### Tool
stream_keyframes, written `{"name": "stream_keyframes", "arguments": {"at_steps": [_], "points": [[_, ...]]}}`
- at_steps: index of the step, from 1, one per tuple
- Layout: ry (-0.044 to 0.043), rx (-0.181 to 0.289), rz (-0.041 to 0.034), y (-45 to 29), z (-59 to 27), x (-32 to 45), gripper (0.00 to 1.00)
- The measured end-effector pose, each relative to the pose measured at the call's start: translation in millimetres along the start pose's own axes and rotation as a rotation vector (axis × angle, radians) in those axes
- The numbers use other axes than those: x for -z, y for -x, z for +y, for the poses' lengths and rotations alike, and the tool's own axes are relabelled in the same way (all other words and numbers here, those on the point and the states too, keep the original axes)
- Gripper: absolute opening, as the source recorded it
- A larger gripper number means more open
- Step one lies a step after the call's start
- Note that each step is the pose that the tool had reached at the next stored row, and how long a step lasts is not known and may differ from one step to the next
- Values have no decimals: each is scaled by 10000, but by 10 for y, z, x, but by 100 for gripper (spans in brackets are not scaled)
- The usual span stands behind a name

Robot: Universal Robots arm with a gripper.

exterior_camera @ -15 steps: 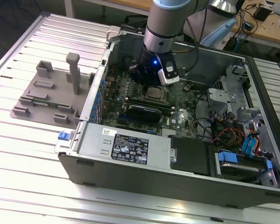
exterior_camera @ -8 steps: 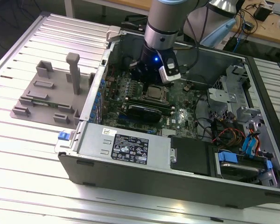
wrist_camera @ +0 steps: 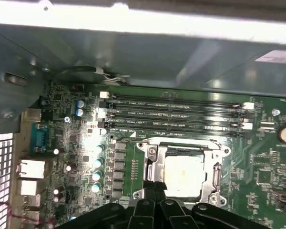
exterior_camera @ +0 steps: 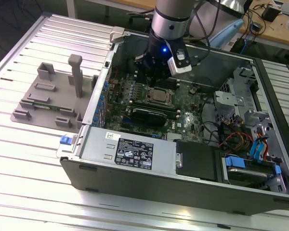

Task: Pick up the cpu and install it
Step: 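Close the cpu cover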

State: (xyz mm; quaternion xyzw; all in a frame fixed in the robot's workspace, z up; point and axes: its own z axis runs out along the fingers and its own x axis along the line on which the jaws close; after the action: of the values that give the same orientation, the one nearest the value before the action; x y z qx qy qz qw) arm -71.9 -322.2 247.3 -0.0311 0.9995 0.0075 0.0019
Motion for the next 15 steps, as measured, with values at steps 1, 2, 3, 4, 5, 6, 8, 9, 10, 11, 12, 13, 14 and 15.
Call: {"name": "stream_keyframes", "arguments": {"at_steps": [1,2,3,4,5,6,8,9,10,11,12,13,14,15], "points": [[3,0,-3,1,1,2,11],[2,0,-2,6,0,3,11],[0,-1,6,20,-1,4,11],[2,-2,36,62,-5,4,11],[4,0,60,94,-7,4,11],[5,-2,82,123,-10,4,11],[9,-2,133,193,-16,3,11],[12,-4,190,264,-23,3,11],[15,-4,242,325,-29,3,11],[19,-5,280,364,-32,3,11],[21,-4,311,394,-36,3,11],[21,-5,333,413,-38,3,11],[21,-4,337,417,-38,3,11],[20,-5,338,418,-38,3,11]]}}
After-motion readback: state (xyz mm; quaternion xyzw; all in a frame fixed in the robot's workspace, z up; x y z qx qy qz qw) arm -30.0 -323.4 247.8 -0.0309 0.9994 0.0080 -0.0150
